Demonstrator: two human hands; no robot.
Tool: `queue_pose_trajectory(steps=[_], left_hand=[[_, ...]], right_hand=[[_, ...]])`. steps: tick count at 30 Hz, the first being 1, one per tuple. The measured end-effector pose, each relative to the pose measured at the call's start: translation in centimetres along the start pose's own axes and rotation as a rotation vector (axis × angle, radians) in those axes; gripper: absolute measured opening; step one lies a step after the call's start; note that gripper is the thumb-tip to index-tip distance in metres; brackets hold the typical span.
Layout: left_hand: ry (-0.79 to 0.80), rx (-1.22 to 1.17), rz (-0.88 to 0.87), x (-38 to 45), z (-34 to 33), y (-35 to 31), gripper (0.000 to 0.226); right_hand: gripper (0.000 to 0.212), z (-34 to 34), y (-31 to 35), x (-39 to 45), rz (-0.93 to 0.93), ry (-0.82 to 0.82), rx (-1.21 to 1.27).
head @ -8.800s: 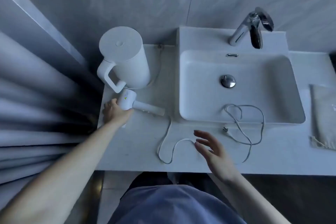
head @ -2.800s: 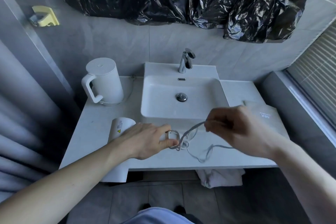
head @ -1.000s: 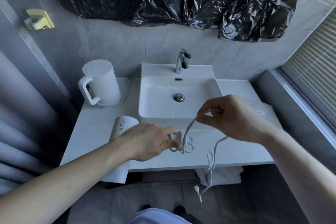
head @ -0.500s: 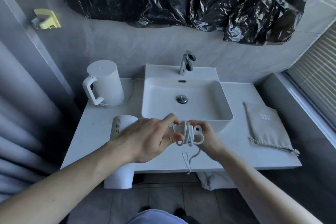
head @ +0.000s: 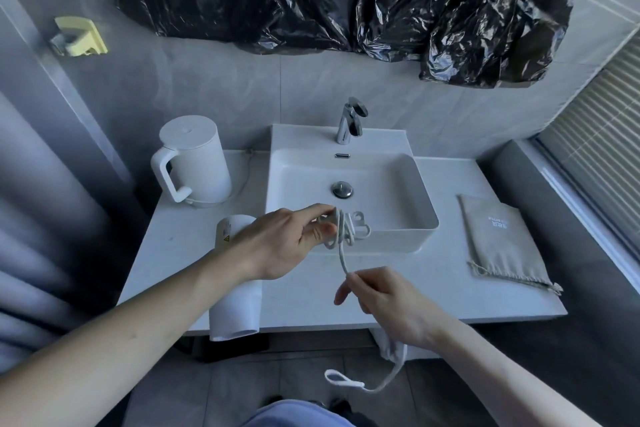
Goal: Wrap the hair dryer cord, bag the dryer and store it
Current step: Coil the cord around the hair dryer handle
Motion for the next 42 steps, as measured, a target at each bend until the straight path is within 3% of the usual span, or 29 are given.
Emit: queue_pose_trajectory(steps=[7,12,16,21,28,30,35,38,41,42], left_hand=[[0.093,0.225,-0.047,0.3,-0.7,0.2,0.040],[0.175,0.311,-0.098,-0.6,-1.6,-0.3,0.033],[0.220,0.364,-0.139,-1.9,-1.8,-1.4,0.040],[0.219,0.305,-0.166,-3.7,-1.5,-2.4,0.037],[0.072,0.208,-0.173,-4.5,0.1,-2.5,0.046],[0.025,0.197,-0.180,-4.7,0.7,-2.4,0.046],[0.007,0.124,-0.142,-4.8,0.8,-2.1,0.052],[0.003,0.012,-0.133,-4.5,0.9,-2.2,0.065],[0.000,0.045,-0.163,-4.0,0.9,-2.7,0.053],[-0.002,0.048,-0.162,-3.8,0.9,-2.7,0.049]], right_hand=[[0.030,3.9,3.3,-3.4,0.116,0.077,-0.237],[0.022,6.3,4.3,-2.7,0.207,-0.058,-0.246],[0.024,8.3,4.5,-0.8,0.232,-0.175,-0.151],[0.025,8.1,3.9,1.8,0.255,-0.242,-0.050],[0.038,4.9,1.2,5.2,0.171,-0.238,0.321],[0.048,3.4,0.3,5.8,0.133,-0.196,0.403],[0.046,0.3,-0.8,6.5,0.013,-0.013,0.558],[0.027,-1.1,-1.3,6.0,-0.055,0.018,0.545],[0.007,-2.4,-1.7,5.4,-0.134,-0.011,0.540],[0.011,-2.7,-1.8,5.2,-0.144,-0.024,0.536]])
Point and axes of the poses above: each hand's wrist, its own x-axis towards the middle knuckle, its own z-axis out of the back of the hand, y = z × x, the point moved 3 cm from there along x, towards the middle knuckle, and after that the axes turned 8 degrees about -y, right-handed, at the moved point
